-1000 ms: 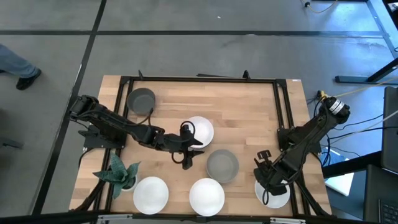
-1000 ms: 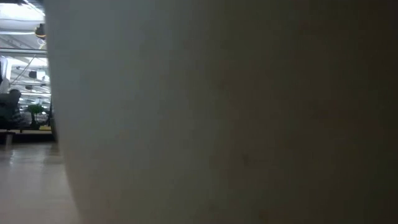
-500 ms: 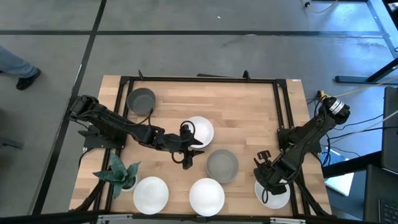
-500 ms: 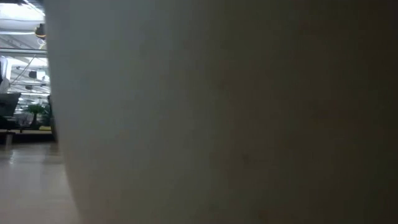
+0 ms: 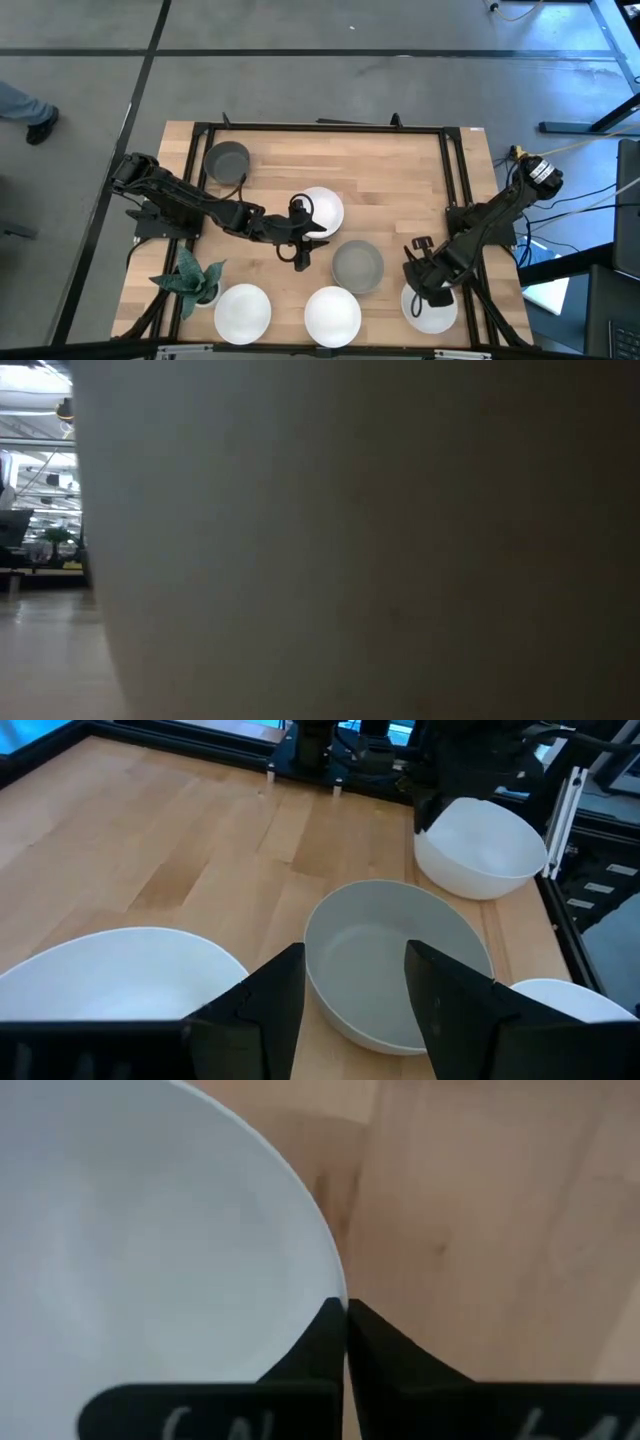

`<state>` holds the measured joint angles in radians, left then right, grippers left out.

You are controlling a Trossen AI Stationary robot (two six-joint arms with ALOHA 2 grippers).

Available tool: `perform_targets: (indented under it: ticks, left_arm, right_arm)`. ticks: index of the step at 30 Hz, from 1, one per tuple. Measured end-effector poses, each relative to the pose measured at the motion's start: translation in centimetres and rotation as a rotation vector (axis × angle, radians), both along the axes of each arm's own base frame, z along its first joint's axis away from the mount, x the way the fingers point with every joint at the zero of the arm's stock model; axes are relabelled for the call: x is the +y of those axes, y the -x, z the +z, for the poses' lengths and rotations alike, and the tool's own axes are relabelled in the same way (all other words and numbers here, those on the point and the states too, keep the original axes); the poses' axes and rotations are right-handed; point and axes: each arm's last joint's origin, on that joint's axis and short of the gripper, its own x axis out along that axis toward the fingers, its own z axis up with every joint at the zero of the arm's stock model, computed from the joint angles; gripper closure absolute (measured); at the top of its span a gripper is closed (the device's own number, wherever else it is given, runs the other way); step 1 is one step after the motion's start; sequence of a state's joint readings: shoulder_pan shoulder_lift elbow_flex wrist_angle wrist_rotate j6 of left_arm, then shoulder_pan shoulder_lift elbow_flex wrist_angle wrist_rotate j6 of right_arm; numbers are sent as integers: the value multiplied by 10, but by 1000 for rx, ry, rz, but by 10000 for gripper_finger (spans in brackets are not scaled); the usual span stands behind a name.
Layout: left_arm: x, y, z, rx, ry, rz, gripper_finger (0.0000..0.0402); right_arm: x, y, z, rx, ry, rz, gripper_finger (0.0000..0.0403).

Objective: Nest bowls inside each other
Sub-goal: Stack the white bowl on top of the white bowl

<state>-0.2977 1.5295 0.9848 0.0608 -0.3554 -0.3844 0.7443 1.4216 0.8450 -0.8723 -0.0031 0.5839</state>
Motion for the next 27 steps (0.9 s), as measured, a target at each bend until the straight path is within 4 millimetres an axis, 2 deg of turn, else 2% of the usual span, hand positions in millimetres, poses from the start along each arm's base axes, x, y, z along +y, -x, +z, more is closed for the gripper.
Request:
perform_targets:
  ticks: [5, 11, 20, 27]
  left_arm:
    - [0, 0, 0, 3, -31, -15, 234]
    - [1, 5, 9, -18, -59, -32, 234]
    - [12, 31, 32, 22, -116, -4, 234]
    - [17, 44, 41, 43, -140, 30, 234]
  right_arm:
    - [-11, -9, 10, 42, 15, -2, 399]
    - [-34, -24, 37, -24, -11, -36, 399]
    - [-88, -54, 87, -239, -23, -147, 401]
    - [-132, -94, 113, -442, 20, -168, 401]
